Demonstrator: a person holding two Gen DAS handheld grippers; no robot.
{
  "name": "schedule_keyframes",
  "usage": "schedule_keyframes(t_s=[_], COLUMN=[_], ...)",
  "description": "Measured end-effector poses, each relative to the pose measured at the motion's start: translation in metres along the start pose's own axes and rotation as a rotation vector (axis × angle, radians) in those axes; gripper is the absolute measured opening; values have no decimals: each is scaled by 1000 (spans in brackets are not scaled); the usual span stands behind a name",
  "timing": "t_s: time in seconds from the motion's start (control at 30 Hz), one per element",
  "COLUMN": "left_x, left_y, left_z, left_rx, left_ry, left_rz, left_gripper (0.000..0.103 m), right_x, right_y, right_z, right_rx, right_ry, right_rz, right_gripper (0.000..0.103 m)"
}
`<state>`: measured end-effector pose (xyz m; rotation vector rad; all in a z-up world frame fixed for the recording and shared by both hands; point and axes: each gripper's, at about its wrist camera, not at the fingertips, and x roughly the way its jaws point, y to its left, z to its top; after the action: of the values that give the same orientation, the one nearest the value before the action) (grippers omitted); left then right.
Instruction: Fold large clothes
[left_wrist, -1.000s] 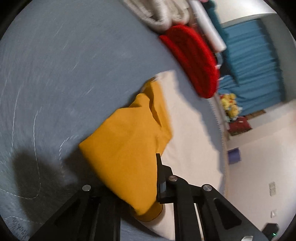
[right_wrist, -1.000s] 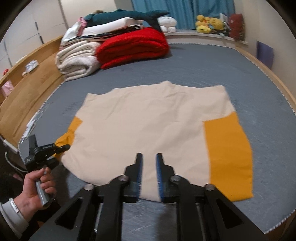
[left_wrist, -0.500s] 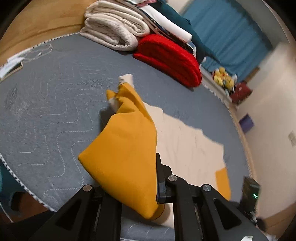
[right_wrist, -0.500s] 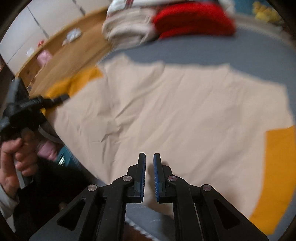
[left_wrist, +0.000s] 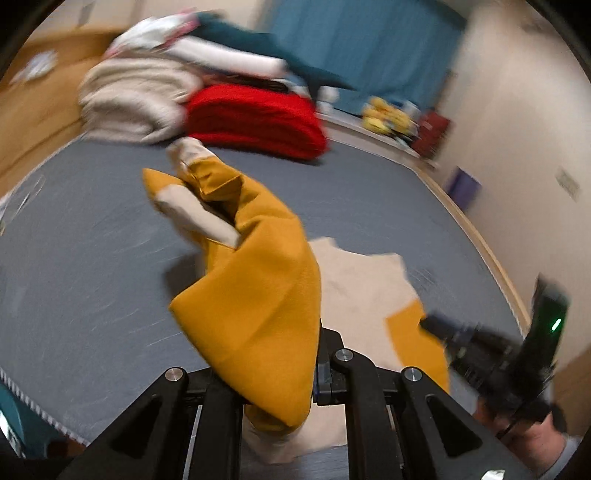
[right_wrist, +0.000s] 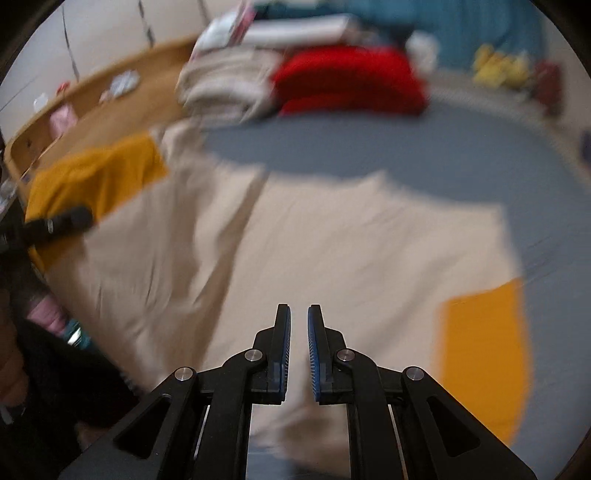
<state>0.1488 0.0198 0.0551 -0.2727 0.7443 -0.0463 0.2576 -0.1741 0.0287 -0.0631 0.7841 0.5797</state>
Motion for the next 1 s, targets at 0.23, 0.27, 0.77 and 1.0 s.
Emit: schedule_keyframes(t_s=[0.23,0.27,0.77,1.0], left_x=[67,81,113,57], left_y=[-140,-158,-189,-97], left_z=[-16,-23,-54,-35], left_rx=[208,223,261,258], left_ry=[100,130,470,375], left_rz=[-106,-122,-498,-442], left_gripper=[11,10,46,46], right_x=[-95,-103,-173,-103], right_y=[-101,-112,-208,-176], right_z=[-12,-11,6,-1], right_rx=[184,213,298,311], right_ry=[-188,-194,-207,0], right_rz=[-162,-177,-150,107], right_gripper=[19,20,36,38])
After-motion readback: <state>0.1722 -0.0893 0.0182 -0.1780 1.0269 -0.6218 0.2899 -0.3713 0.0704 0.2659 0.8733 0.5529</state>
